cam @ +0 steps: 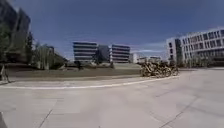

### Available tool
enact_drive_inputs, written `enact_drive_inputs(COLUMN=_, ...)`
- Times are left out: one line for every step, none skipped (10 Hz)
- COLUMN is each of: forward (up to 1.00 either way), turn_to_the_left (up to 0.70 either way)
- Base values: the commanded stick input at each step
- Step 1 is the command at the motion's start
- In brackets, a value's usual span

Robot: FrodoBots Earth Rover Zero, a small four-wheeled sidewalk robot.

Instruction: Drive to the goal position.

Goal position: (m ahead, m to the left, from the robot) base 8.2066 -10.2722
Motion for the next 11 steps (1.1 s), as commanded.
enact_drive_inputs(forward=0.70, turn_to_the_left=-0.36)
enact_drive_inputs(forward=0.70, turn_to_the_left=-0.36)
enact_drive_inputs(forward=0.70, turn_to_the_left=-0.36)
enact_drive_inputs(forward=0.70, turn_to_the_left=-0.36)
enact_drive_inputs(forward=0.70, turn_to_the_left=-0.36)
enact_drive_inputs(forward=0.70, turn_to_the_left=-0.35)
enact_drive_inputs(forward=0.70, turn_to_the_left=-0.36)
enact_drive_inputs(forward=0.70, turn_to_the_left=-0.36)
enact_drive_inputs(forward=0.70, turn_to_the_left=-0.36)
enact_drive_inputs(forward=0.70, turn_to_the_left=-0.36)
enact_drive_inputs(forward=0.70, turn_to_the_left=-0.36)
